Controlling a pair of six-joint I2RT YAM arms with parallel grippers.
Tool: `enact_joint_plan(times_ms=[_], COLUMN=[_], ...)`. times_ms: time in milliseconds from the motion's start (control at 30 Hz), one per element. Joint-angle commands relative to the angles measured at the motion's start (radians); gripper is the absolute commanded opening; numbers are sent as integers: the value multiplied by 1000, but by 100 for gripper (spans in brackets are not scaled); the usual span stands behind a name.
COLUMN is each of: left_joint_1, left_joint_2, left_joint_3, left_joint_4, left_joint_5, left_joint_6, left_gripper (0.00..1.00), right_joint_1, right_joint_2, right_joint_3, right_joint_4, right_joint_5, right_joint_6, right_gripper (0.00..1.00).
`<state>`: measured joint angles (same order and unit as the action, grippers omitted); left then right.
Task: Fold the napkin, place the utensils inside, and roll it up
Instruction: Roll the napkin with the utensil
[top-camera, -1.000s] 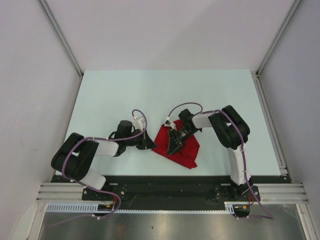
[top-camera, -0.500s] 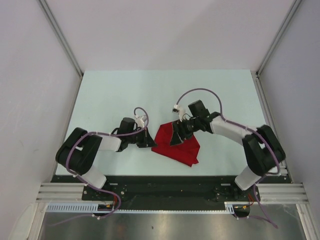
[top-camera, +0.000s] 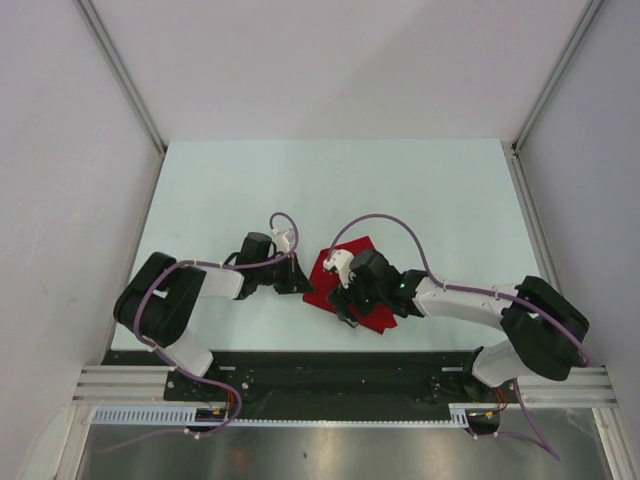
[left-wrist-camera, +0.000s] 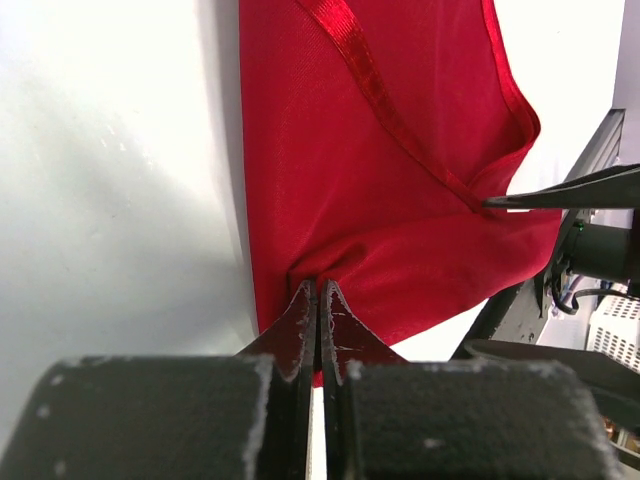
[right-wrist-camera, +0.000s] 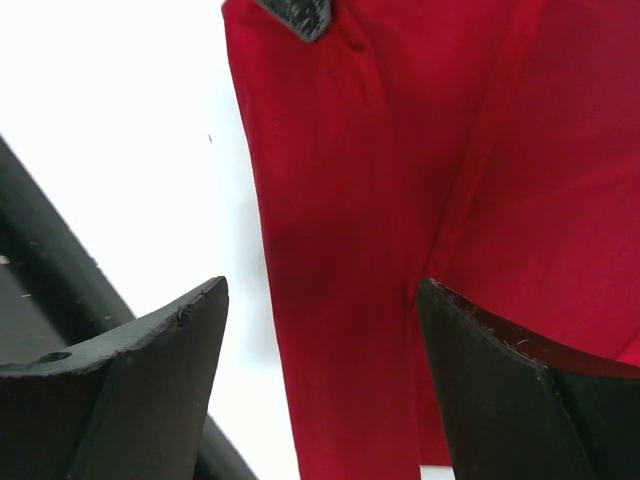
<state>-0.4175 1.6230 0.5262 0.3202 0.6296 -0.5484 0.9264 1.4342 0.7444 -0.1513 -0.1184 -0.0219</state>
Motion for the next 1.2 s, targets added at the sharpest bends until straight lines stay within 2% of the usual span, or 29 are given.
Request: enact_joint_plan(times_ms=[0, 167, 267, 300, 400, 467, 500, 533, 567, 667, 800, 933, 1167], left_joint_1=[6, 6, 8, 8, 8, 13, 16, 28, 35, 66, 77, 77, 69], left_joint_2=[0, -3, -8, -6, -12, -21, -35, -43, -54, -106, -160, -176, -172], left_joint_3=[31, 38, 41, 46, 55, 60, 67, 70, 75, 86, 81, 52, -12], left_joint_4=[-24, -41, -47, -46, -43, -41, -46, -49, -55, -72, -90, -67, 17], left_joint_5=[-7, -10, -8, -7, 15, 19, 15, 12, 7, -11, -56, -25, -2], left_joint_6=[33, 38, 38, 39, 39, 34, 34, 34, 34, 39, 73, 96, 100], left_gripper=[0, 0, 0, 0, 1, 12, 25, 32, 43, 55, 61, 63, 65], right_joint_1=[37, 54, 57, 54, 48, 40, 35, 22, 11, -47, -142, -227, -340], right_joint_2=[57, 98, 127, 138, 175, 196, 204, 210, 221, 242, 300, 373, 515], right_joint_3=[29, 36, 47, 56, 69, 76, 78, 85, 87, 84, 88, 107, 148], right_joint_4=[58, 38, 13, -5, -34, -44, -59, -66, -73, -76, -70, -65, -86], right_joint_5=[72, 63, 57, 46, 2, -65, -93, -151, -186, -338, -535, -735, -918], right_joint_6=[-46, -47, -39, -36, -16, -7, -6, -4, 2, 17, 51, 60, 69], right_gripper=[81, 78, 68, 59, 42, 36, 34, 34, 33, 31, 29, 28, 26])
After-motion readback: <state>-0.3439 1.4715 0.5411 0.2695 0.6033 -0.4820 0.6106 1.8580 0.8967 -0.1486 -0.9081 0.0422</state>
